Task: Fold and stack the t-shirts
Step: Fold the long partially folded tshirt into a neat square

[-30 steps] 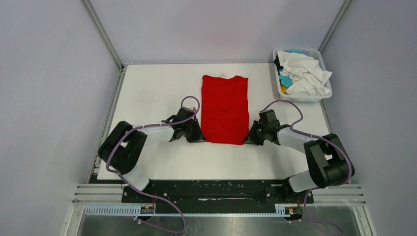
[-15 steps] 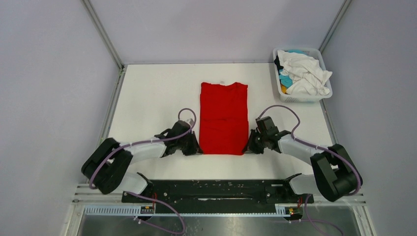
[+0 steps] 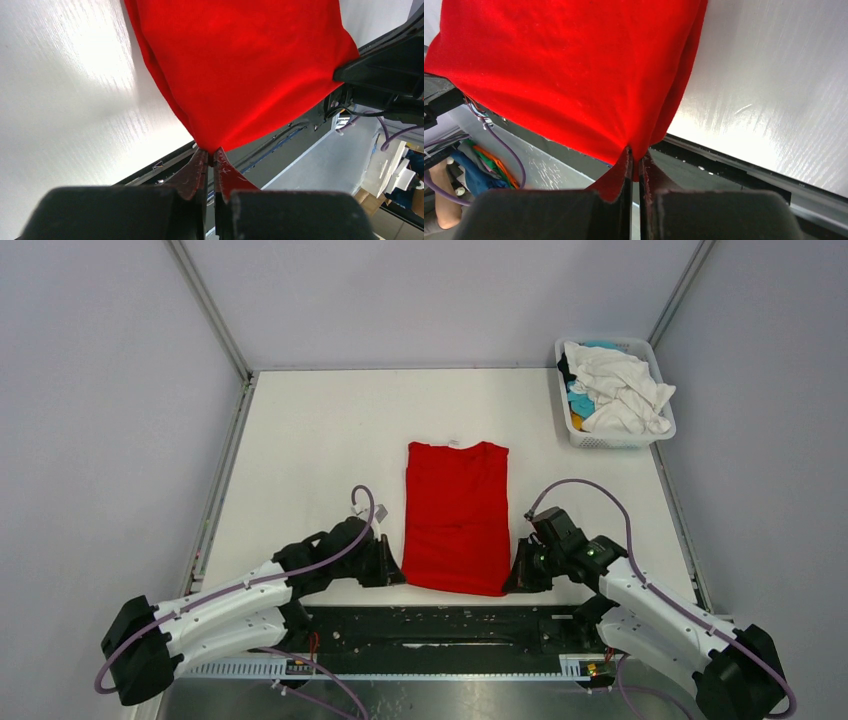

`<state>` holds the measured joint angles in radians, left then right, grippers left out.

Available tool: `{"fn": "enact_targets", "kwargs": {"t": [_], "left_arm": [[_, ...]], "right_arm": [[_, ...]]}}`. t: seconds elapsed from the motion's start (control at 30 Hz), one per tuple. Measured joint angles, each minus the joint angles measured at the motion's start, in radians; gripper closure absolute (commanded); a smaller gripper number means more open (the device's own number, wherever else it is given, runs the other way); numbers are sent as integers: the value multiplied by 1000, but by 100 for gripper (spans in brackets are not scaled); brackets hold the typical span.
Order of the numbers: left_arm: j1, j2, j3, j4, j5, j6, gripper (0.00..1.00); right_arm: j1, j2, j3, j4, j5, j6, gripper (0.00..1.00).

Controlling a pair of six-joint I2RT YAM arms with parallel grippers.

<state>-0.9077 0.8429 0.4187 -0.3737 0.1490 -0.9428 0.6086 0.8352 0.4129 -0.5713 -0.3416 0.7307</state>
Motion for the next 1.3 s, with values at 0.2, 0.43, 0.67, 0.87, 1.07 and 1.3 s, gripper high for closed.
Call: {"fn": "enact_targets", "kwargs": {"t": [0.2, 0.43, 0.67, 0.87, 1.07, 1.3], "left_arm": [[-1, 19, 96, -51, -98, 29, 100], [67, 94, 209, -42, -205, 84, 100], [193, 208, 359, -6, -221, 171, 100], [284, 346, 482, 39, -191, 240, 100], [357, 524, 623, 58, -148, 288, 100], [418, 749, 818, 64, -107, 330, 100]], "right_arm": [[0, 33, 88, -24, 20, -14, 100], [-25, 107, 229, -14, 63, -52, 100], [-149, 198, 371, 2, 72, -87, 100], [-240, 275, 477, 28, 70, -109, 100], [-302, 413, 583, 48, 68, -136, 100], [-391, 601, 684, 103, 5, -146, 100]]}}
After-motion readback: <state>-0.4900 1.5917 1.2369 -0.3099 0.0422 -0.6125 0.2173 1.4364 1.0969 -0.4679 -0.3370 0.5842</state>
